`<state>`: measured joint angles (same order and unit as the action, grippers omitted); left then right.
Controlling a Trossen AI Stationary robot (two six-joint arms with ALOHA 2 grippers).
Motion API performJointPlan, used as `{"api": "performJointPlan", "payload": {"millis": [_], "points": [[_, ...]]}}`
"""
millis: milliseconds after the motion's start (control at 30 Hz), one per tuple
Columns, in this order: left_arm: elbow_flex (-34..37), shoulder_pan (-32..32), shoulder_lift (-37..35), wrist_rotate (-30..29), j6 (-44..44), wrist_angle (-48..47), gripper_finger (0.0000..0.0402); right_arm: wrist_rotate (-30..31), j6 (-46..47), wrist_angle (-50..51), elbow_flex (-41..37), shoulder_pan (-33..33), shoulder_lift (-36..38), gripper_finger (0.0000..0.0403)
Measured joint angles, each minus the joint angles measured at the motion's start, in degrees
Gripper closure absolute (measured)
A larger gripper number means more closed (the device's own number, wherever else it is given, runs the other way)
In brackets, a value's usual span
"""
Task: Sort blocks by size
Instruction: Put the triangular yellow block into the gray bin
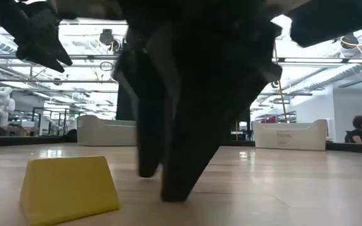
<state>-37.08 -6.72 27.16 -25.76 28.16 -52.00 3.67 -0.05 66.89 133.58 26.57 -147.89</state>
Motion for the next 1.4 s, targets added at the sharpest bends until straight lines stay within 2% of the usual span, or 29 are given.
{"api": "performJointPlan", "payload": {"millis": [167,267,400,600,667,767,933,1233,1400], "points": [[0.00,-0.01,0.31,-0.02,-0.01,0.00,0.0120,-0.91,6.86,3.14,-0.06,-2.36,0.29,0.0207],[0.00,-0.02,0.54,-0.04,-0.02,-0.01,0.0120,-3.97,13.08,3.50,0.83,-3.87,0.86,0.0225],[0.00,-0.02,0.59,-0.04,-0.02,0.01,0.0120,-8.53,27.70,0.73,1.26,-4.17,3.59,0.0249],[0.00,-0.01,0.59,-0.04,-0.02,0.01,0.0120,-12.42,46.48,-4.84,1.24,0.44,3.93,0.0264],[0.00,0.00,0.59,0.00,-0.02,0.01,0.0120,-11.37,51.86,-8.09,1.27,1.75,3.72,0.0262],[0.00,-0.01,0.59,0.02,-0.04,0.03,0.0120,-5.40,59.43,-9.15,1.42,3.35,3.64,0.0258],[0.00,-0.02,0.59,0.04,-0.04,0.06,0.0120,3.63,66.60,-8.66,1.36,3.90,3.19,0.0242],[0.00,0.00,0.61,0.24,-0.02,0.23,0.0120,3.57,69.24,-18.63,1.33,3.38,-0.02,0.0179],[-0.02,-0.02,1.00,0.31,-0.02,0.17,0.0120,4.74,72.70,-15.10,1.46,3.42,-0.84,0.0173]]}}
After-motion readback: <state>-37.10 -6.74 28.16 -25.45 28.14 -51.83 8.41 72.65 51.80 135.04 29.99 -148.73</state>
